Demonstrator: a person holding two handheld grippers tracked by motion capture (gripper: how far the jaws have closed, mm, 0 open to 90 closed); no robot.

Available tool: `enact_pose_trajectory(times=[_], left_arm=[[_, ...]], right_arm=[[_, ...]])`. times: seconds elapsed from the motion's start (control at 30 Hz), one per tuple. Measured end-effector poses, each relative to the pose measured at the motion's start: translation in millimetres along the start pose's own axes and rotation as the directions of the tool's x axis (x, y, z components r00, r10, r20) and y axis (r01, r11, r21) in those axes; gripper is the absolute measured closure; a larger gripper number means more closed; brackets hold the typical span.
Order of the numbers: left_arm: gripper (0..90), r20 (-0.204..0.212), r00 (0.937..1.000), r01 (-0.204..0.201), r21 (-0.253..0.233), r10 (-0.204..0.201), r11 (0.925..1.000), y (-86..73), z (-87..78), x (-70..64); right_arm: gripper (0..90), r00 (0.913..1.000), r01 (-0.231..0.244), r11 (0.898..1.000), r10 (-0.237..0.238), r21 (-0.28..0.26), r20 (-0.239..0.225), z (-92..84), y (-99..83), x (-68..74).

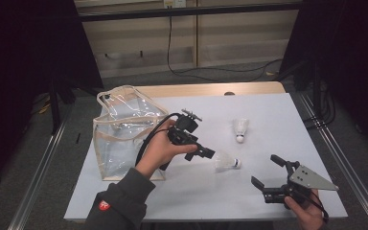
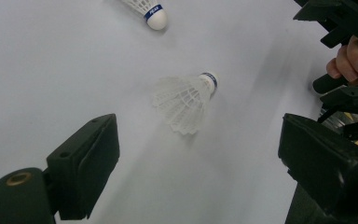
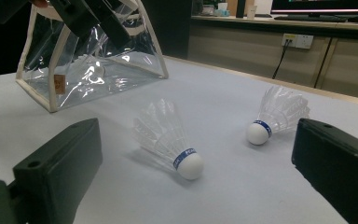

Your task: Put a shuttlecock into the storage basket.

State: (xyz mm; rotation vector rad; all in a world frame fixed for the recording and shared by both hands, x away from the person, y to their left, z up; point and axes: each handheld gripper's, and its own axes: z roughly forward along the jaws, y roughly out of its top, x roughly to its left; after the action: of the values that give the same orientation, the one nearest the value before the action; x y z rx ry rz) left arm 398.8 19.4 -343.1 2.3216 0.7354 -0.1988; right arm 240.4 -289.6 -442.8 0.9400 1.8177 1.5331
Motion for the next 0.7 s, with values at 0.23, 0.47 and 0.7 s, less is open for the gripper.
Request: enact_pose_trajectory(times=[0.23, 0.47, 0.7], left_arm=[[13.2, 0.007, 1.0, 0.002, -0.001, -0.002, 1.0, -1.6, 6.6, 0.5], [13.5, 0.016, 0.9998, 0.013, -0.005, -0.013, 0.9999, -3.9, 12.0, 1.1], [13.8, 0.016, 0.9998, 0.015, -0.007, -0.015, 0.9999, -5.6, 16.1, 0.7]], right_arm=[[1.7, 1.0, 0.003, 1.0, -0.003, 0.002, -0.001, -0.2, 0.0, 0.0], [1.7, 1.0, 0.001, 1.0, -0.001, 0.001, -0.001, 0.0, 0.0, 0.0], [1.7, 1.0, -0.001, 1.0, 0.001, 0.002, -0.001, -0.2, 0.1, 0.1]])
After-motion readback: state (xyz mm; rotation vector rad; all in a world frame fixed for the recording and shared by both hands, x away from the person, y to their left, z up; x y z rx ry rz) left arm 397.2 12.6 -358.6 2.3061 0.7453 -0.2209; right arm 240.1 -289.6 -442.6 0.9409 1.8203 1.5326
